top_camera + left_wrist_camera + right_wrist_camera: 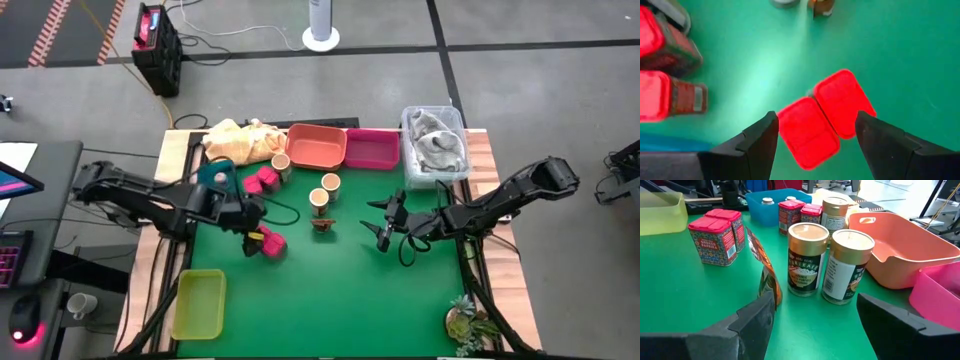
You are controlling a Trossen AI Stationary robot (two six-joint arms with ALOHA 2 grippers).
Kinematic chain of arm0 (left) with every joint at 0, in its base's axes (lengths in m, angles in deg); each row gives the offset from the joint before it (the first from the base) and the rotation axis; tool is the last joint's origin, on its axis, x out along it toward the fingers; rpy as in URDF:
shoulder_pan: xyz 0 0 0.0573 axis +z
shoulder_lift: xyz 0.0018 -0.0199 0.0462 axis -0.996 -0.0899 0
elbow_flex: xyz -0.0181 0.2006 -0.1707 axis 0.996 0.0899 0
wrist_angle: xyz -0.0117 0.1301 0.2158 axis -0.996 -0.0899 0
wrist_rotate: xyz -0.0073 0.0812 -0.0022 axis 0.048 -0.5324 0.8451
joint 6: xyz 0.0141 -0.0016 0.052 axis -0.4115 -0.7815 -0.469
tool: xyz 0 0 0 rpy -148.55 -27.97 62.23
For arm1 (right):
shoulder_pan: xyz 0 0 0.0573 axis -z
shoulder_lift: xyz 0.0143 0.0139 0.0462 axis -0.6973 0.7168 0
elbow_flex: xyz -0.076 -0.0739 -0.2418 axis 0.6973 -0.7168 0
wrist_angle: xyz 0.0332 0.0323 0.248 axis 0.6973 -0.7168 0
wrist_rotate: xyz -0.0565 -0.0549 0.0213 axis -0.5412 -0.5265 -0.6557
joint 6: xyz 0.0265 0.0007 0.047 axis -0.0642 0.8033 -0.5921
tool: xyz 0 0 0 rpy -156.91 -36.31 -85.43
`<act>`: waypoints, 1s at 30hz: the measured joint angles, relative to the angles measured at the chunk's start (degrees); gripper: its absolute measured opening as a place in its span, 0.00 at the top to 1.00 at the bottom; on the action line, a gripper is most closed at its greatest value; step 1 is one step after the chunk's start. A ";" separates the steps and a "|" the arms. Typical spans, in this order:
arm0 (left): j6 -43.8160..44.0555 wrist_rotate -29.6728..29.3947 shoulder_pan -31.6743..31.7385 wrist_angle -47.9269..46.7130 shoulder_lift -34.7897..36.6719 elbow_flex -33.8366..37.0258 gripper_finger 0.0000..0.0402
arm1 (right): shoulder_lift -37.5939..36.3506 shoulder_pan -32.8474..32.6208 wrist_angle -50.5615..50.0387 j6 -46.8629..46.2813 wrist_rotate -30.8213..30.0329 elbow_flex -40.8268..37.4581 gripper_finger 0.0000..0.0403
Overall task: Sort spices by type
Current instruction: Put the bottom right red seasoning can into the orange bin
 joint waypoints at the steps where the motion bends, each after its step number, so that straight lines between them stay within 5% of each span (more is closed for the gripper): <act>1: 1.23 -0.03 -0.60 -0.06 -0.81 0.00 0.37 | 0.00 0.00 0.01 -0.01 0.00 0.00 0.23; 7: 4.30 -0.31 -2.79 0.34 -8.77 -1.58 0.37 | 0.00 0.00 0.11 -0.07 0.00 0.00 0.23; 19: -2.46 -2.19 -1.84 -11.53 -28.17 -22.17 0.37 | 0.00 0.00 -0.91 0.52 0.00 -0.02 0.23; 30: -0.33 0.28 1.97 -13.90 -34.14 -23.52 0.36 | 0.00 -0.85 -0.91 1.79 0.02 -0.02 0.23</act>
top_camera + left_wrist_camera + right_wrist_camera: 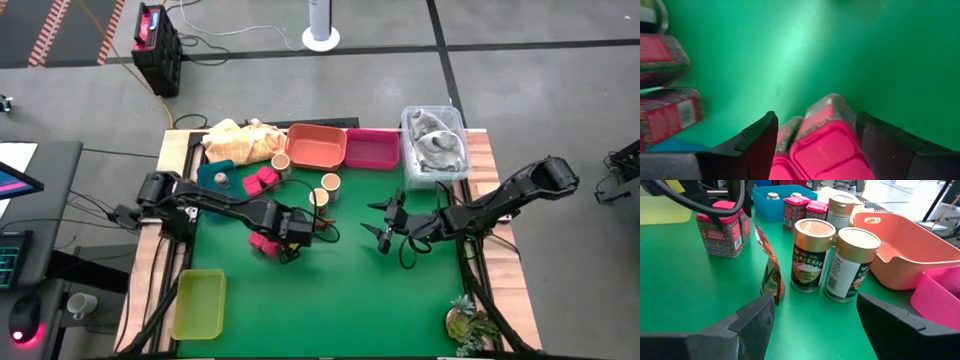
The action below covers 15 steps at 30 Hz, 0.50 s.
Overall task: Sort spices by type
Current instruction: Put the bottom right red seasoning can into the orange bin
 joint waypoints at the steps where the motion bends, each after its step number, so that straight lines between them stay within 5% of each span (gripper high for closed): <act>1: 0.11 1.14 0.08 0.02 0.02 0.00 0.35 | 0.00 -0.12 0.08 0.20 -0.02 0.00 0.23; 15: -7.49 19.13 -4.24 7.69 0.02 -0.42 0.35 | 0.00 -0.16 0.20 0.23 -0.02 0.00 0.23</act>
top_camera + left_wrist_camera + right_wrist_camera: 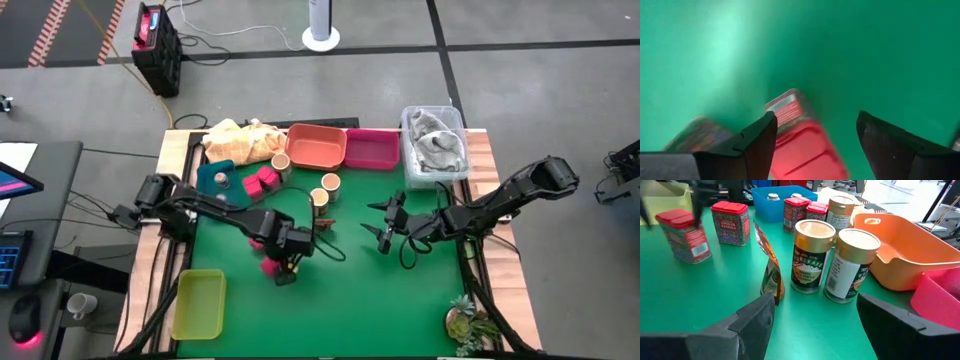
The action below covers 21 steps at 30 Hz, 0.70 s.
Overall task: Sort spices by type
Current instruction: Put the bottom right red seasoning can into the orange bin
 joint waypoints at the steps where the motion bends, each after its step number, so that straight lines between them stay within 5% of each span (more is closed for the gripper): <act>1: 0.05 0.36 -0.67 0.20 0.00 -0.55 0.35 | 0.00 0.00 0.00 0.00 0.00 0.00 0.23; 6: 6.87 -0.90 -4.22 -2.41 0.00 -4.70 0.35 | 0.00 0.00 0.00 -0.02 0.00 0.00 0.23; 15: 19.72 -15.15 -8.98 -13.62 0.07 -6.37 0.34 | 0.00 0.00 0.64 0.00 0.00 0.00 0.23; 21: 21.08 -16.17 -8.98 -11.94 0.07 -5.65 0.25 | 0.00 -0.30 3.04 1.50 -0.02 0.00 0.23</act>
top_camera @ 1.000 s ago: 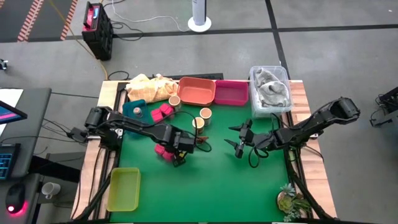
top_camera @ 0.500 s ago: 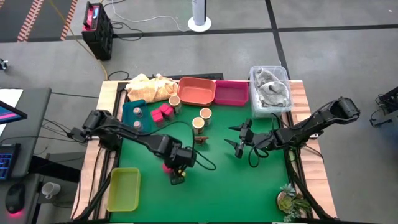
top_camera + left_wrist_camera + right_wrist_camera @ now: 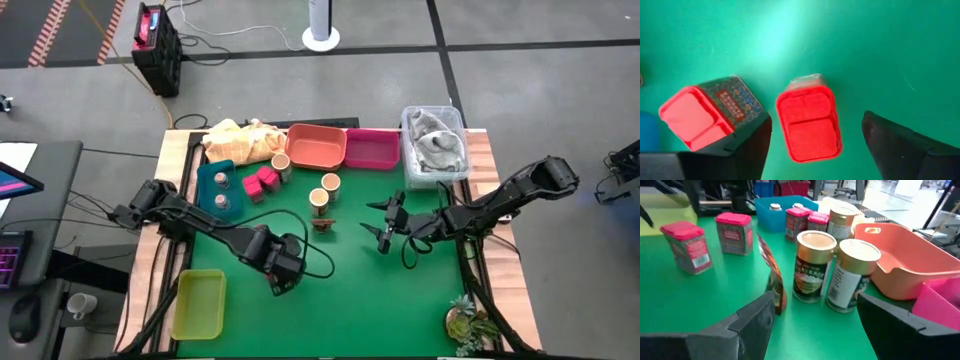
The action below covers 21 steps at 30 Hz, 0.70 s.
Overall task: Sort spices by type
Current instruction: Put the bottom right red seasoning can into the orange bin
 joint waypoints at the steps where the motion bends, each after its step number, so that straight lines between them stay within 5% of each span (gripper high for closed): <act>1: 0.34 0.00 -0.02 0.08 0.00 0.54 0.23 | 0.00 -0.20 0.38 0.19 0.02 0.00 0.23; 21: -1.73 5.51 0.04 8.17 -0.04 10.23 0.19 | 0.00 -0.94 0.50 1.10 0.02 0.00 0.23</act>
